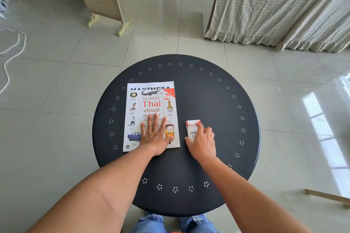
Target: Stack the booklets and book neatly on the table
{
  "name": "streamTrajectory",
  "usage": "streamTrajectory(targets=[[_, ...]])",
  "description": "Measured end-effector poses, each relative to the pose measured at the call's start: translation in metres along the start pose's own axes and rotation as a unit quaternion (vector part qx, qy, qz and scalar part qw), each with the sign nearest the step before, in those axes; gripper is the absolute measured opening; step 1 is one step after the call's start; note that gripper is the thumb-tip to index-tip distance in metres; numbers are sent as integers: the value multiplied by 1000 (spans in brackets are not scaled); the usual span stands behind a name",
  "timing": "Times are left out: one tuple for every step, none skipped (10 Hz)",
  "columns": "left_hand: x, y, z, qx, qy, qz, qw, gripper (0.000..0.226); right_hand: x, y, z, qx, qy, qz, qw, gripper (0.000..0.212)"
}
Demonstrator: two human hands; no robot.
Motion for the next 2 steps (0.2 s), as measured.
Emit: streamTrajectory(targets=[[-1,0,-1,-5,7,-1,1000,80,-7,1,1,-8,26,-26,999,74],[2,0,-3,0,11,5,1000,79,-32,0,1,2,72,-128,989,69]])
Point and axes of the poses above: each hand's wrist, its own z-axis away from the middle knuckle, its own x-axis out of the palm, y = z × x, the point moved 3 cm from there along -z, towards the middle knuckle, and after that the axes turned 4 degrees about x, right-handed, at the moved point
